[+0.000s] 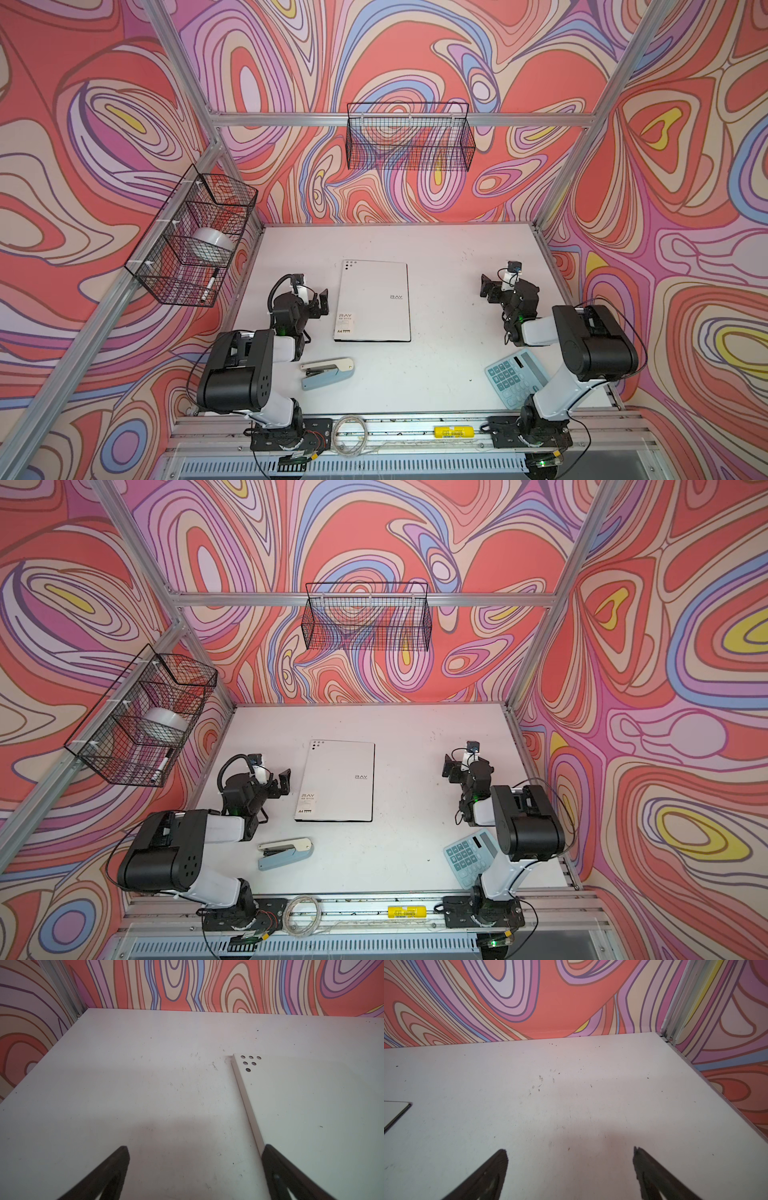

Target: Put the files into the folder

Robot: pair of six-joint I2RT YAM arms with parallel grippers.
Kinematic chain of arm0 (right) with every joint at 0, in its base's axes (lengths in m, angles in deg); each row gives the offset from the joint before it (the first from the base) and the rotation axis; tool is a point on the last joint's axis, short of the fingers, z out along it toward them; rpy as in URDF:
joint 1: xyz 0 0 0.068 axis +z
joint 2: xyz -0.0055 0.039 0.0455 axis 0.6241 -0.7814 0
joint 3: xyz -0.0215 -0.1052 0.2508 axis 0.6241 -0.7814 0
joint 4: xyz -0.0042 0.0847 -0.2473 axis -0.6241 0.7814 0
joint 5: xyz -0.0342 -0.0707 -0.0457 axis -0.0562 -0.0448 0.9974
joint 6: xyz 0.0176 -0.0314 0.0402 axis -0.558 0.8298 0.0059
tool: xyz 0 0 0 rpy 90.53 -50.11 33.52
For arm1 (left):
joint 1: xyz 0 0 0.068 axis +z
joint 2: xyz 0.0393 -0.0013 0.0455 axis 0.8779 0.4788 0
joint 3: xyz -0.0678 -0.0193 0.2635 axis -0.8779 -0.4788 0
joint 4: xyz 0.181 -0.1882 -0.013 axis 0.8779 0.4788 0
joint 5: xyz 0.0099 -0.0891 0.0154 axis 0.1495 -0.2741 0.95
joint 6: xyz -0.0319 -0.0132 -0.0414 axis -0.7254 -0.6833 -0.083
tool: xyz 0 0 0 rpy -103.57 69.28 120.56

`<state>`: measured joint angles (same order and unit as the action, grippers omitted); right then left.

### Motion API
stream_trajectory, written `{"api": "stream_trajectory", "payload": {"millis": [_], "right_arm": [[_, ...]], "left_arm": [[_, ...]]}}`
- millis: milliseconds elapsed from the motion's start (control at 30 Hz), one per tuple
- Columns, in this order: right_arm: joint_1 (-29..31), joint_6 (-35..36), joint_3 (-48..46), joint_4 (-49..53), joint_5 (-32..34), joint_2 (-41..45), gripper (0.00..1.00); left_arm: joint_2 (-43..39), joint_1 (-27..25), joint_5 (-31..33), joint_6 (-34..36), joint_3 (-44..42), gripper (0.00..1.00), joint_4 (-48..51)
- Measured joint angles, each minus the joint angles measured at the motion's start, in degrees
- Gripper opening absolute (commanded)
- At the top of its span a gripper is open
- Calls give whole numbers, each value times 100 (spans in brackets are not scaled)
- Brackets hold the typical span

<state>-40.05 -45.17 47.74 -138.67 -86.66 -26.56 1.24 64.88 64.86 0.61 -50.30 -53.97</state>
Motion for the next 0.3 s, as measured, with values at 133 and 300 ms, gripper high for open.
{"api": "stream_trajectory", "payload": {"millis": [133,300], "right_arm": [[0,0,0,-2,0,0,98],[0,0,0,-2,0,0,99]], "left_arm": [[0,0,17,0,0,100,2],[0,-144,247,28,109,100,164]]}}
